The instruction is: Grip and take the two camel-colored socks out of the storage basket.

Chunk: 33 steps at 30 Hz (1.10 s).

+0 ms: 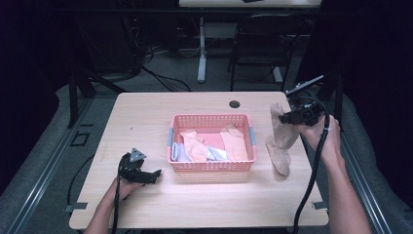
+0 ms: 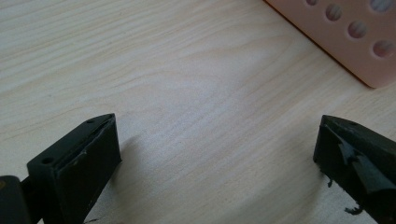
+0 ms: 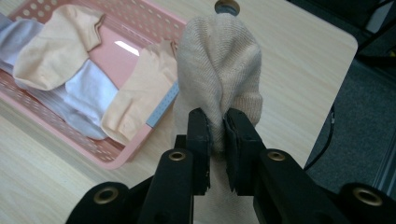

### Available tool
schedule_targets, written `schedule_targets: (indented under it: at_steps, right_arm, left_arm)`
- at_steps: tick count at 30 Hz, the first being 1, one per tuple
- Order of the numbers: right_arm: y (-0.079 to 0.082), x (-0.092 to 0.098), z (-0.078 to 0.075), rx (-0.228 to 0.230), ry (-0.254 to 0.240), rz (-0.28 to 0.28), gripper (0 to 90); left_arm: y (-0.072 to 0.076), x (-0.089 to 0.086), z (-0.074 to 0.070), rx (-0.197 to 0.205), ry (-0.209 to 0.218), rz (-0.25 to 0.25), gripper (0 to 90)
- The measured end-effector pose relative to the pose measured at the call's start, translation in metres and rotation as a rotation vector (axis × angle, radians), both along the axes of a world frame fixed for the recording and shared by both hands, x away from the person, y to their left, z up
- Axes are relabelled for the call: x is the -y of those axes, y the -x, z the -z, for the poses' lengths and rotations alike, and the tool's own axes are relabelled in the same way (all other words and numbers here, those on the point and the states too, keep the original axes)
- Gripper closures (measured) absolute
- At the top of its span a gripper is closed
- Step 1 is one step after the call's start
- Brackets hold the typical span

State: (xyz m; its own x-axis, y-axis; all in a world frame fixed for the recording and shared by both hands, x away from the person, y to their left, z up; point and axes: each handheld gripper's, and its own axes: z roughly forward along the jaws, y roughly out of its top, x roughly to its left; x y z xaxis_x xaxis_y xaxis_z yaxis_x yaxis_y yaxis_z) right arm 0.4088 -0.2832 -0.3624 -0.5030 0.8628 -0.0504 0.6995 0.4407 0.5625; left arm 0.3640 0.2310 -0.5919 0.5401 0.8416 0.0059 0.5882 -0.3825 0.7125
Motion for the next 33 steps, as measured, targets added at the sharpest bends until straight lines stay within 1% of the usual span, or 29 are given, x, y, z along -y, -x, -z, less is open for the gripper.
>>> schedule_targets:
  at_steps: [3,4,7,8,9,10,11,13,14,15,16,18,19,20,21,23,25,27,28,30,31,33]
  right_arm:
    - [-0.005,0.005,0.015,-0.024,-0.008,0.021,80.8]
    - [-0.007,0.006,0.020,-0.030,0.000,0.026,80.8]
    - [-0.013,0.009,0.035,-0.064,0.003,0.038,80.5]
    - [-0.014,0.010,0.040,-0.077,-0.007,0.037,80.5]
    - [-0.015,0.011,0.044,-0.088,0.001,0.043,80.4]
    - [-0.016,0.012,0.049,-0.093,-0.002,0.048,80.3]
    - [-0.017,0.012,0.053,-0.106,0.001,0.056,80.3]
    - [-0.019,0.011,0.062,-0.119,0.001,0.054,80.3]
    - [-0.020,0.010,0.067,-0.125,0.012,0.059,80.3]
    - [-0.022,0.008,0.074,-0.140,0.017,0.050,80.2]
    - [-0.022,0.007,0.076,-0.145,0.024,0.055,80.1]
    - [-0.025,0.005,0.088,-0.171,0.042,0.049,80.0]
    - [-0.026,0.004,0.092,-0.178,0.036,0.051,79.8]
    - [-0.029,0.003,0.097,-0.197,0.043,0.051,79.7]
    - [-0.030,0.002,0.102,-0.198,0.045,0.055,79.7]
    - [-0.032,0.000,0.108,-0.204,0.052,0.057,79.6]
    - [-0.033,-0.002,0.115,-0.219,0.061,0.055,79.5]
    - [-0.035,-0.003,0.120,-0.245,0.060,0.047,79.2]
    - [-0.035,-0.004,0.122,-0.231,0.065,0.055,79.2]
    - [-0.037,-0.005,0.128,-0.245,0.073,0.053,78.6]
    - [-0.037,-0.006,0.130,-0.257,0.082,0.042,78.1]
    - [-0.039,-0.008,0.136,-0.261,0.093,0.045,77.0]
  left_arm:
    - [0.000,0.000,0.000,0.000,0.000,0.000,0.3]
    - [0.000,0.000,0.000,0.000,0.000,0.000,0.3]
    - [0.000,0.000,0.000,0.000,0.000,0.000,0.3]
    - [0.000,0.000,0.000,0.000,0.000,0.000,0.3]
    - [0.000,0.000,0.000,0.000,0.000,0.000,0.3]
    - [0.000,0.000,0.000,0.004,0.000,-0.002,0.3]
    - [0.000,0.000,0.000,0.000,-0.001,0.001,0.3]
    - [0.000,0.000,0.000,0.000,0.000,0.000,0.3]
    - [0.000,0.000,0.000,0.000,0.000,0.000,0.3]
    - [0.000,0.000,0.000,0.004,0.000,-0.002,0.3]
    - [0.000,0.000,0.001,0.007,0.001,-0.004,0.3]
    - [0.000,0.000,0.000,0.000,-0.001,0.001,0.3]
    - [0.000,0.000,0.000,0.000,0.000,0.000,0.3]
    - [0.000,0.000,0.000,-0.001,0.000,0.001,0.3]
    - [0.000,0.000,0.000,0.000,0.000,0.000,0.3]
    - [0.000,0.000,0.000,0.000,0.000,0.000,0.3]
    - [0.000,0.000,0.000,0.004,0.001,-0.002,0.3]
    - [0.000,0.000,0.000,0.000,0.000,0.001,0.3]
    - [0.000,0.000,0.000,0.000,0.000,0.000,0.3]
    - [0.000,0.000,0.000,0.000,0.000,0.001,0.3]
    - [0.000,0.000,0.000,-0.001,0.000,0.001,0.3]
    - [0.000,0.000,0.000,0.000,0.000,0.001,0.3]
